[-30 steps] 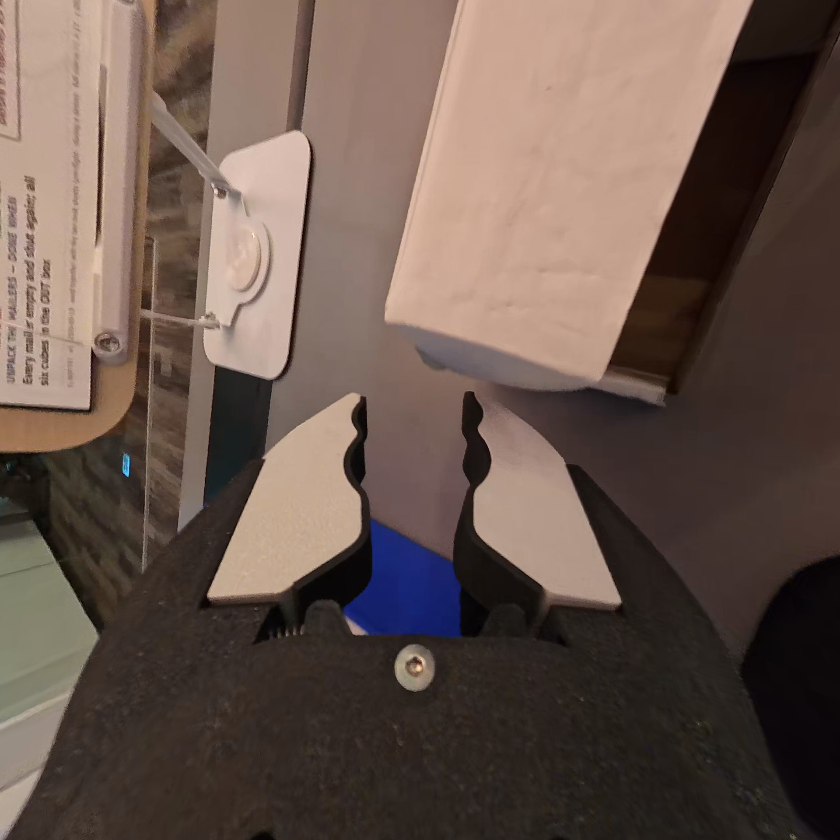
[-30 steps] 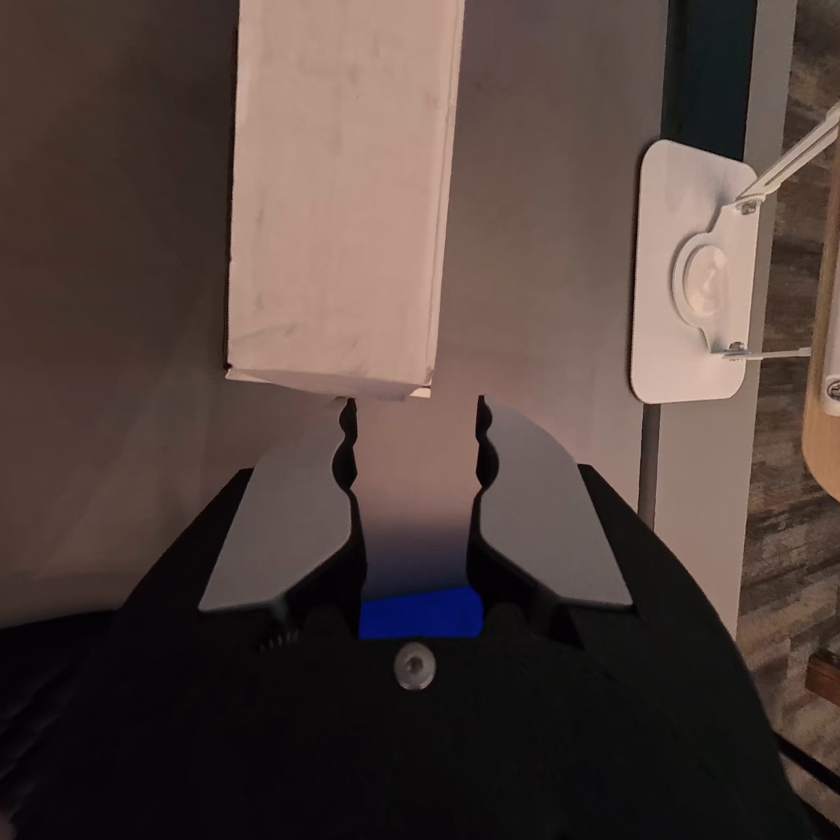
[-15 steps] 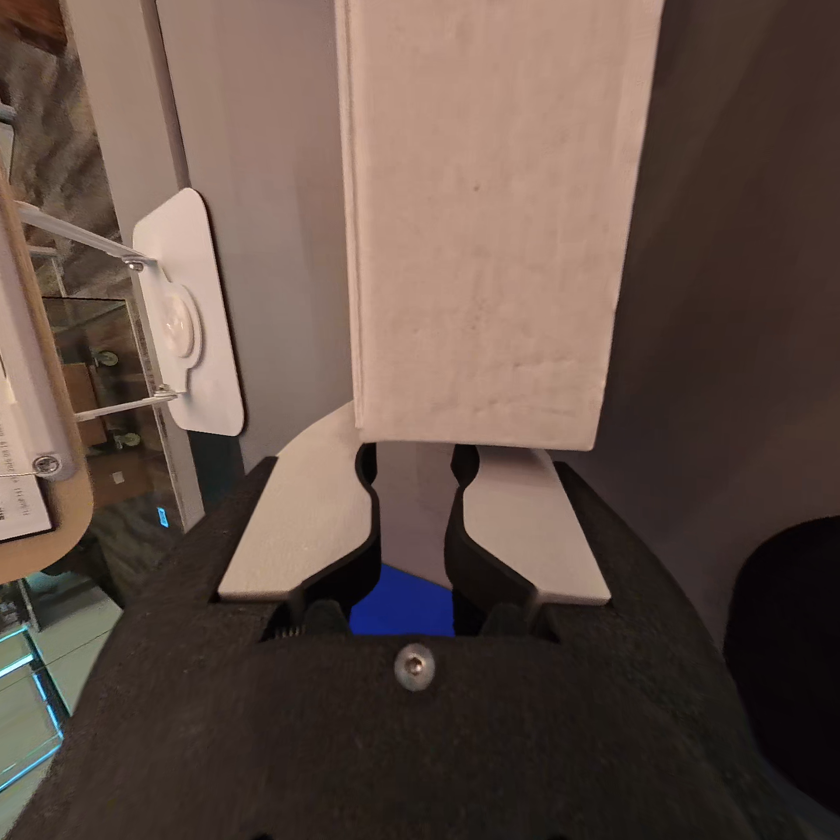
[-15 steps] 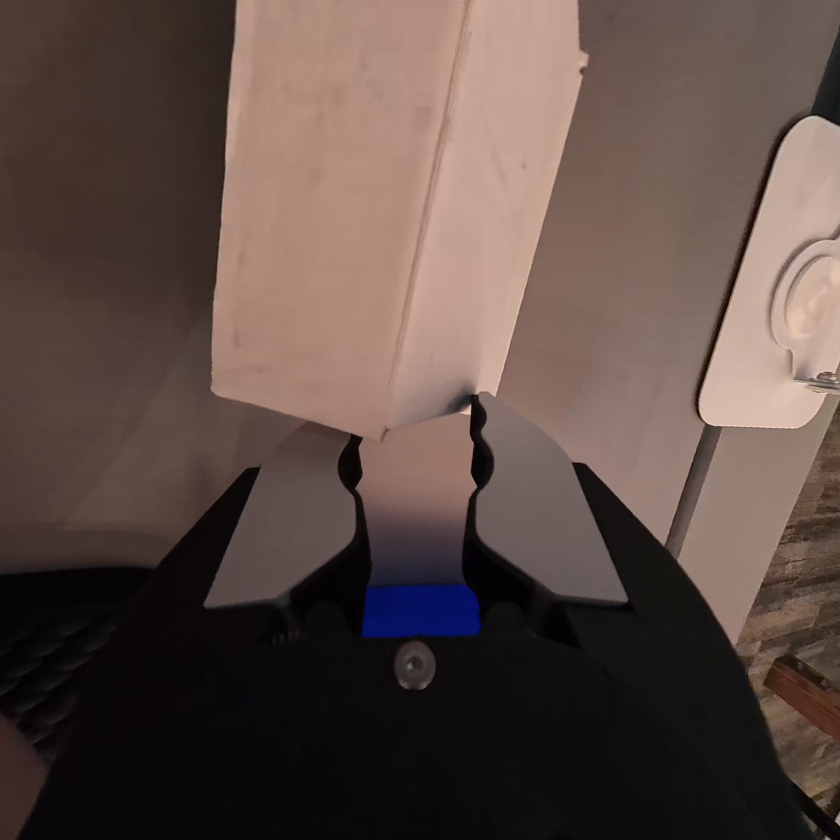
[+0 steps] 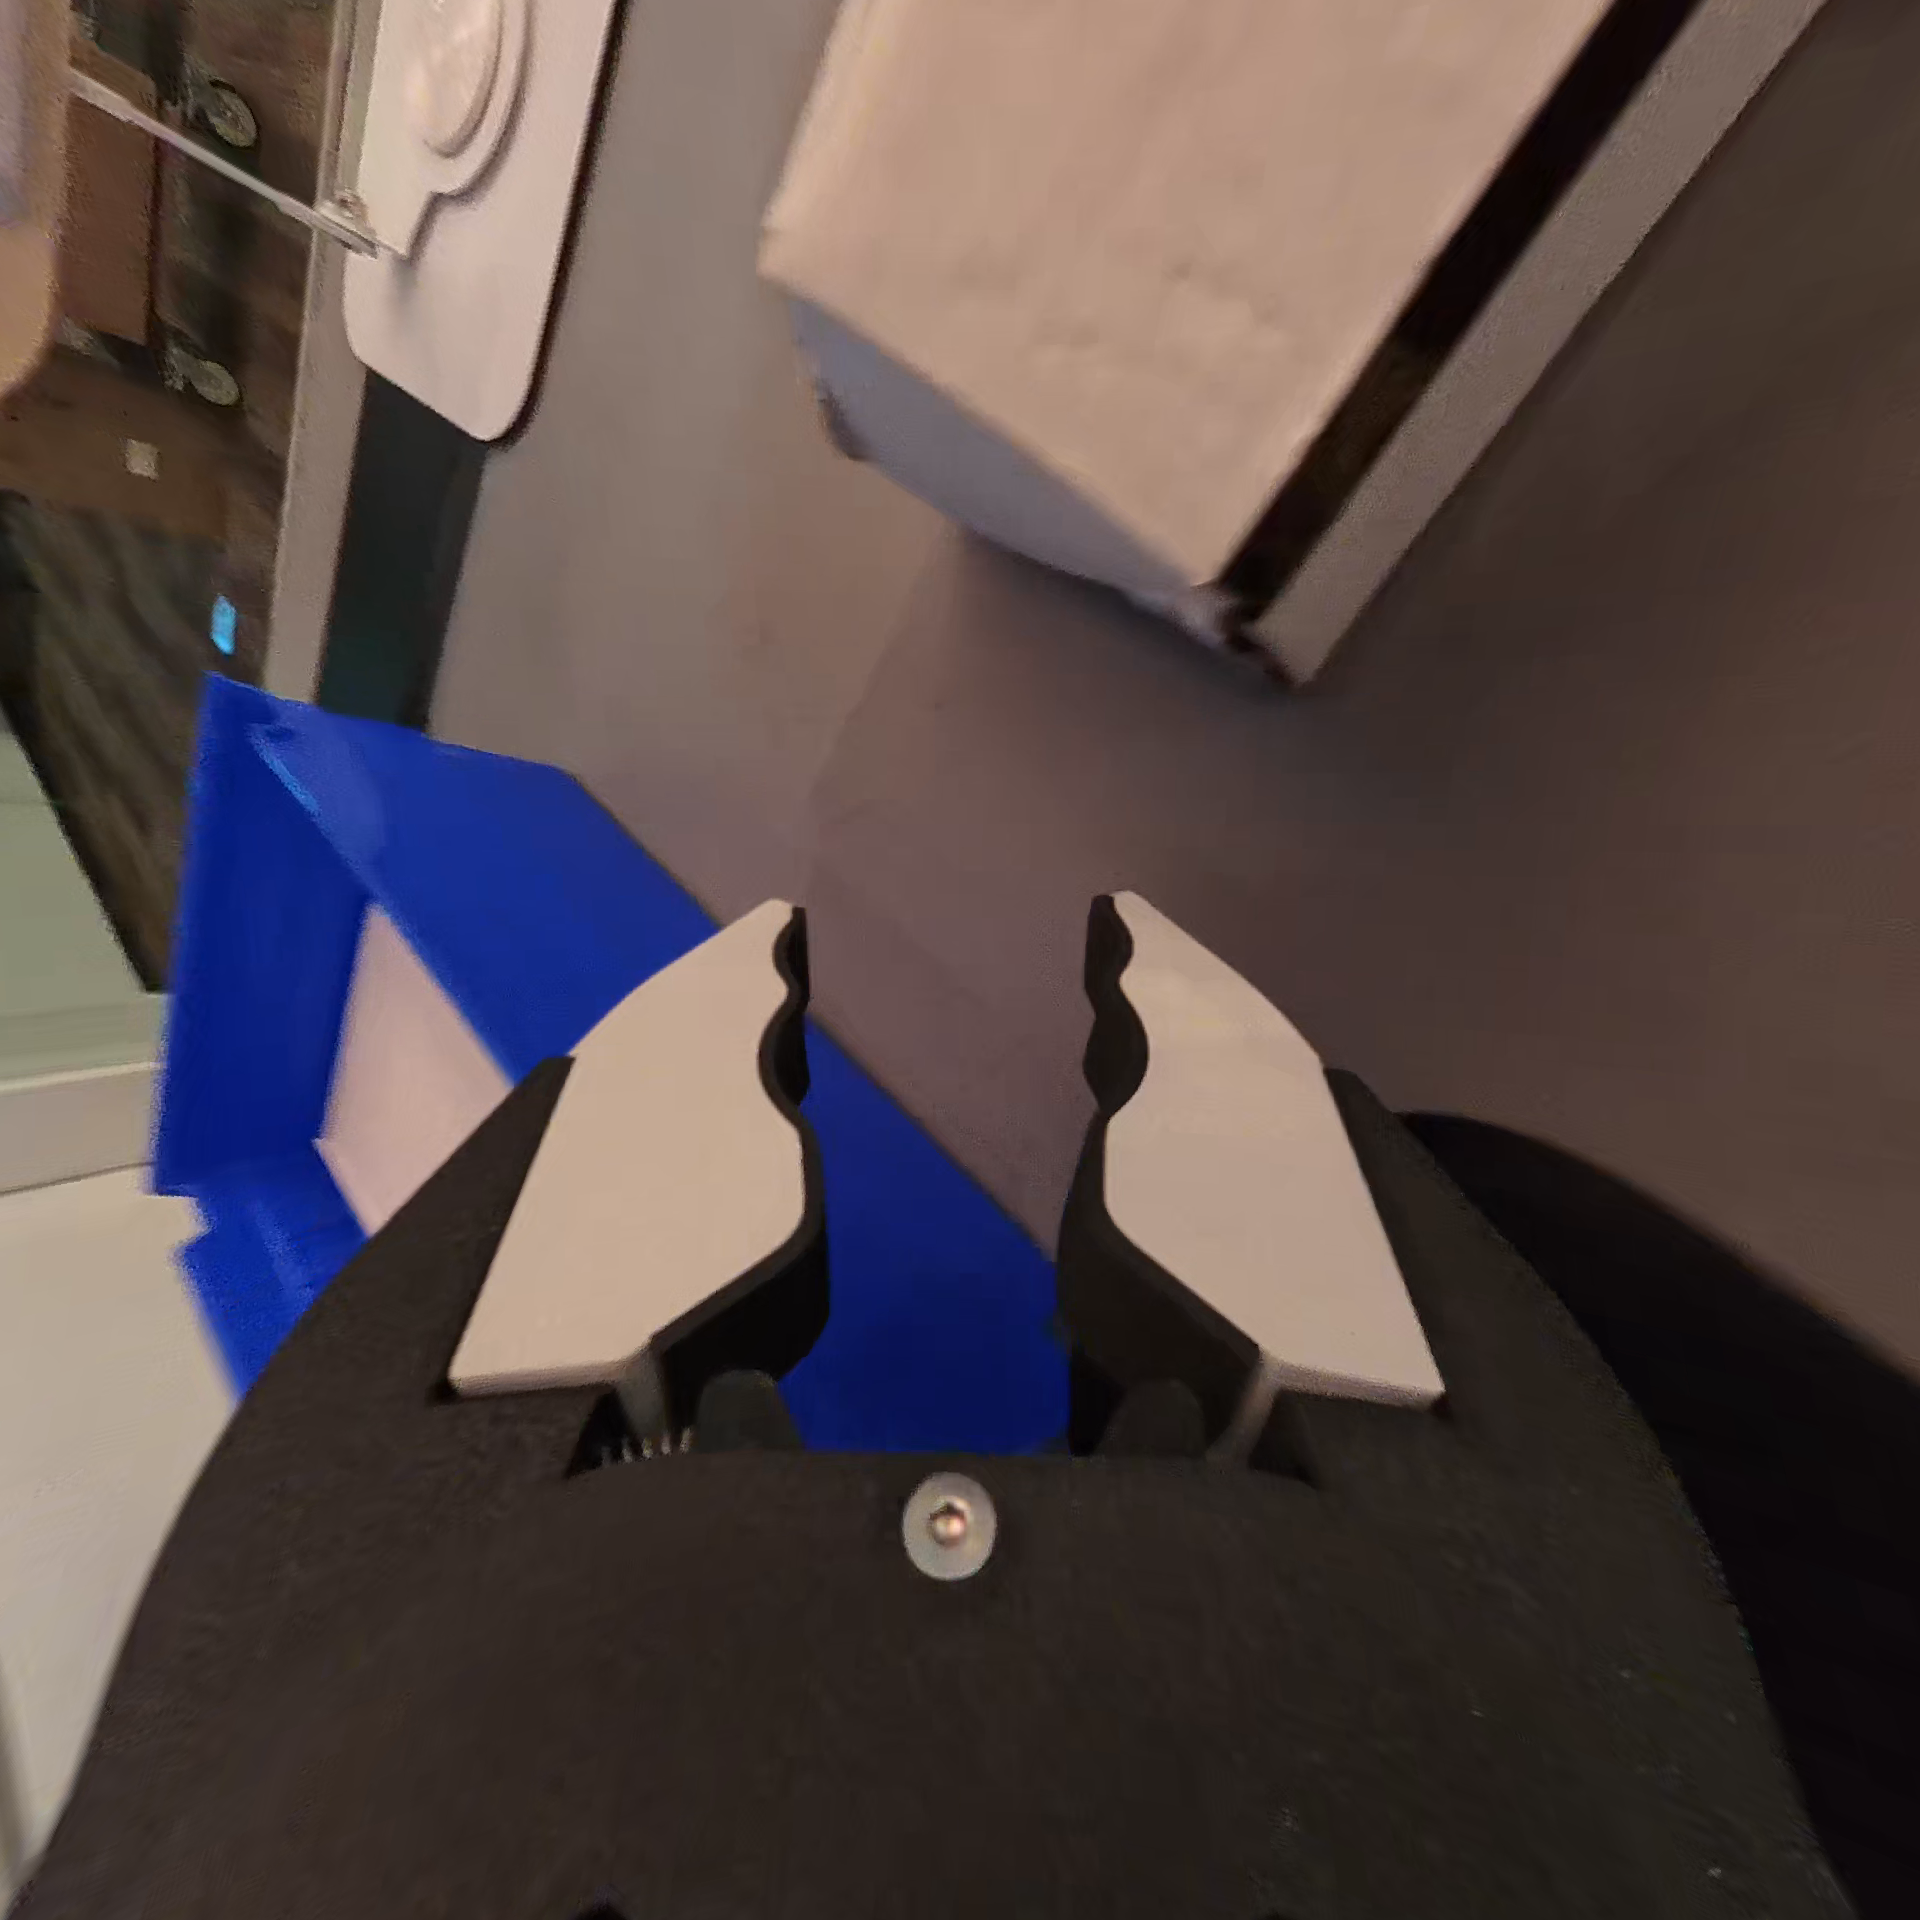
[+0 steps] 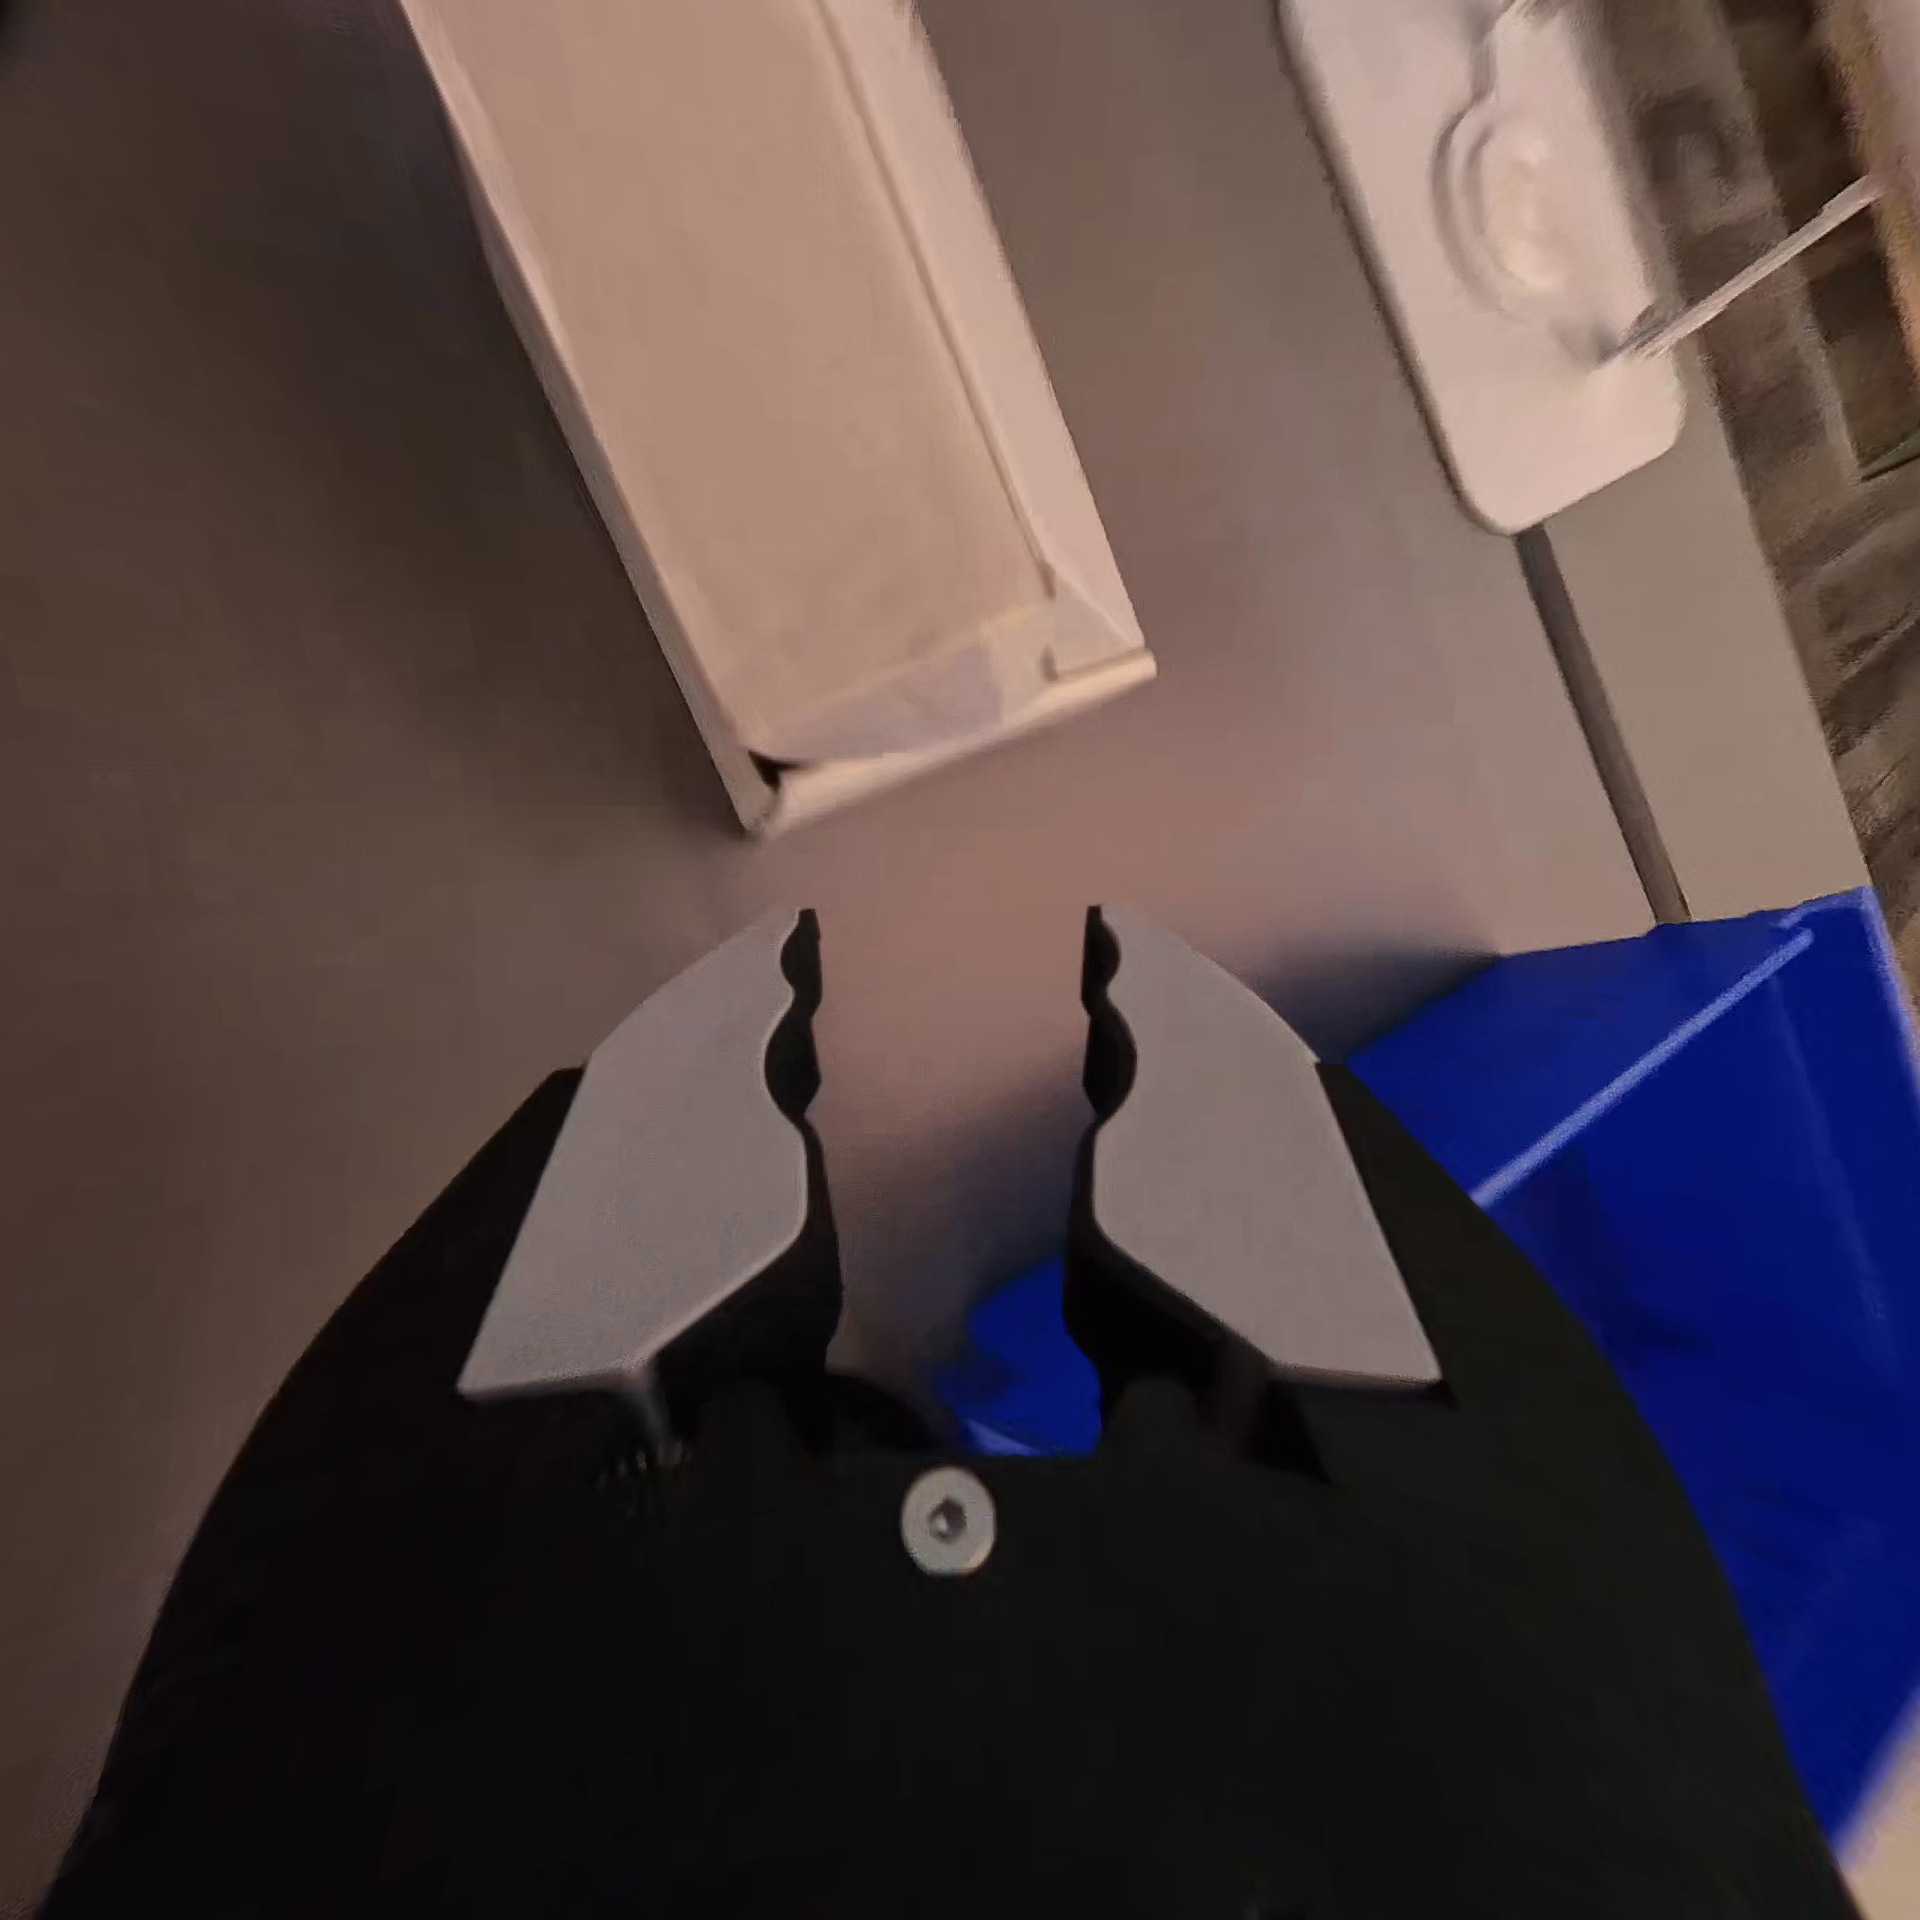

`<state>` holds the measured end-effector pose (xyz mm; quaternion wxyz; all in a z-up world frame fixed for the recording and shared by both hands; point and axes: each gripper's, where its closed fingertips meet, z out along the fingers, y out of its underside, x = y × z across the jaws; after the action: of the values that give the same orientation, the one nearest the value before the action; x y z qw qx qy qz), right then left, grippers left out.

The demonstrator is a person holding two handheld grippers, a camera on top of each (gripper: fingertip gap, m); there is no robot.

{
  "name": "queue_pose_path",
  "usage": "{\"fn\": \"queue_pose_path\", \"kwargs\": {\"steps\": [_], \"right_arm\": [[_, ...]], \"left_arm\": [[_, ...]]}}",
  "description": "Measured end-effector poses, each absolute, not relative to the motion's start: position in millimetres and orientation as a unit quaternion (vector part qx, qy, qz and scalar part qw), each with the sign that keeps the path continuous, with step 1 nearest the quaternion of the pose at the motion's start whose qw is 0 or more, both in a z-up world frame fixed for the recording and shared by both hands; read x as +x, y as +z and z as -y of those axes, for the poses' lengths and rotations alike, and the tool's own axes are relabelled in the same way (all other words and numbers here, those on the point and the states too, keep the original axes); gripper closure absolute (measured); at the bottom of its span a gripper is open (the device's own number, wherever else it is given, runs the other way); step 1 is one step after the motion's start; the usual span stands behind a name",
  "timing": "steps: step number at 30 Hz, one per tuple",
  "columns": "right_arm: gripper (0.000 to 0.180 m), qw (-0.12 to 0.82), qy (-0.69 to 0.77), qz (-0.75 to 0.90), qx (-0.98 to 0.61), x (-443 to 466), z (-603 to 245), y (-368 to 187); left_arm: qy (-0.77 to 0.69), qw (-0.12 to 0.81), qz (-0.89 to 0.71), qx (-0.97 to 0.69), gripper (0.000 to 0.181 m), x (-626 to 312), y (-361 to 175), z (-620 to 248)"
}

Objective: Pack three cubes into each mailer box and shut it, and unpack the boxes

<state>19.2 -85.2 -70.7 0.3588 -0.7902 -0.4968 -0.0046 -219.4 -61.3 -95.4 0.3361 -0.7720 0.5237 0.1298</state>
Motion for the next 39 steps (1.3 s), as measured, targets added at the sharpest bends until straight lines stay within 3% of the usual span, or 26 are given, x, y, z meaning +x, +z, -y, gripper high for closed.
{"fn": "queue_pose_path", "kwargs": {"steps": [1,4,7,13,17,22,28,39], "right_arm": [[0.129,0.407,0.013,0.467,-0.785,10,89,-66],[0.13,0.52,0.0,0.395,-0.757,0,92,-60],[0.13,0.572,-0.052,0.348,-0.741,1,89,-59],[0.138,0.629,-0.056,0.326,-0.704,-13,85,-54],[0.14,0.639,-0.067,0.301,-0.704,-5,78,-52],[0.148,0.635,-0.081,0.304,-0.705,-5,74,-57],[0.164,0.63,-0.076,0.302,-0.711,-6,77,-60],[0.153,0.616,-0.077,0.292,-0.727,-1,69,-65]], "left_arm": [[0.116,0.352,-0.508,-0.777,0.126,-212,-99,68],[0.077,0.419,-0.447,-0.787,0.117,-188,-99,75],[0.089,0.495,-0.391,-0.771,0.105,-179,-87,71],[0.004,0.557,-0.343,-0.756,0.128,-167,-70,66],[-0.06,0.568,-0.334,-0.75,0.134,-156,-73,67],[-0.01,0.575,-0.35,-0.739,0.134,-151,-76,62],[0.003,0.6,-0.356,-0.717,0.148,-148,-70,64],[0.037,0.607,-0.362,-0.706,0.151,-148,-68,69]]}}
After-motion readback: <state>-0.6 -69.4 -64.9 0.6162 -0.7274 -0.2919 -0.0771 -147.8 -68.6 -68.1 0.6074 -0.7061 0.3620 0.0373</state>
